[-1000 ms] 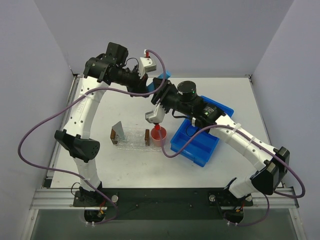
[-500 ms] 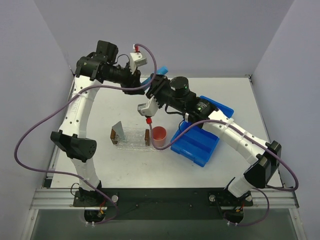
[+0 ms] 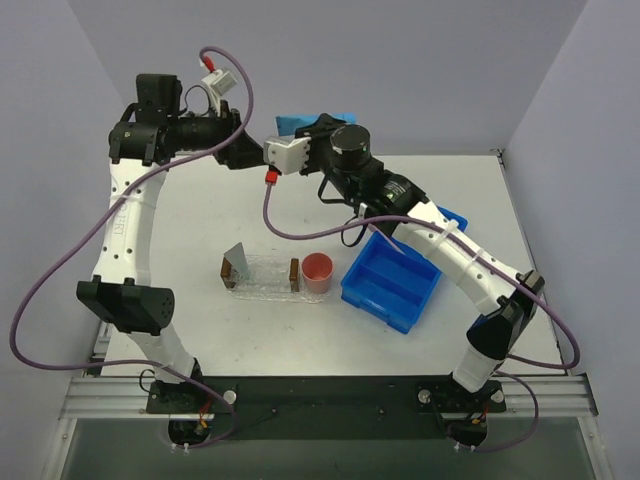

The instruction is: Prepare toiletry sets of a toothbrush and toothpaste on the tray

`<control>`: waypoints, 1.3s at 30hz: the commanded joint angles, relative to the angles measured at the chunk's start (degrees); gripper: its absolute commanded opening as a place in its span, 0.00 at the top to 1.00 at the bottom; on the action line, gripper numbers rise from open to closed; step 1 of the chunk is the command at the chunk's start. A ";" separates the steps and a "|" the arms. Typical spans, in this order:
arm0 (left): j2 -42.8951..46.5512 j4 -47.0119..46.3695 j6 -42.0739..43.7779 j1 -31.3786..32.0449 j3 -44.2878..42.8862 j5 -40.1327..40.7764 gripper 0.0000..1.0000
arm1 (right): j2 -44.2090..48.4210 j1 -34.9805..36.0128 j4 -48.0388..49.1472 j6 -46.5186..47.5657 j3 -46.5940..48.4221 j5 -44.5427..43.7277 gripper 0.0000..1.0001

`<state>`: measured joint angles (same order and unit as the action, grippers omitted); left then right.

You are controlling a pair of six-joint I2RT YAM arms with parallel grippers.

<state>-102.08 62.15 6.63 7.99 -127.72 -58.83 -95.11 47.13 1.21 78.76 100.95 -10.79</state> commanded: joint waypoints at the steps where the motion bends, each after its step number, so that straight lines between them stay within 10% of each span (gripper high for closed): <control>1: 4.87 -24.42 -21.44 -4.64 4.93 -2.97 0.32 | -3.40 0.85 -4.63 -17.46 11.17 -8.98 1.00; 9: 4.87 -27.96 -25.97 -4.91 2.65 7.75 0.32 | -9.92 1.47 -21.59 -38.49 28.07 -9.78 1.00; 21: 6.10 -31.91 -32.81 -2.28 3.18 10.75 0.32 | -6.67 -2.92 -26.70 -70.56 25.97 8.13 1.00; 39: 6.46 -26.91 -28.26 3.70 2.48 20.86 0.25 | -5.96 -4.51 -19.41 -77.09 23.42 15.27 1.00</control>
<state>-96.03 34.57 -23.11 11.33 -123.24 -41.21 -105.10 42.02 -23.53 3.14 124.36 2.57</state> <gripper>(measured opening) 0.742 0.205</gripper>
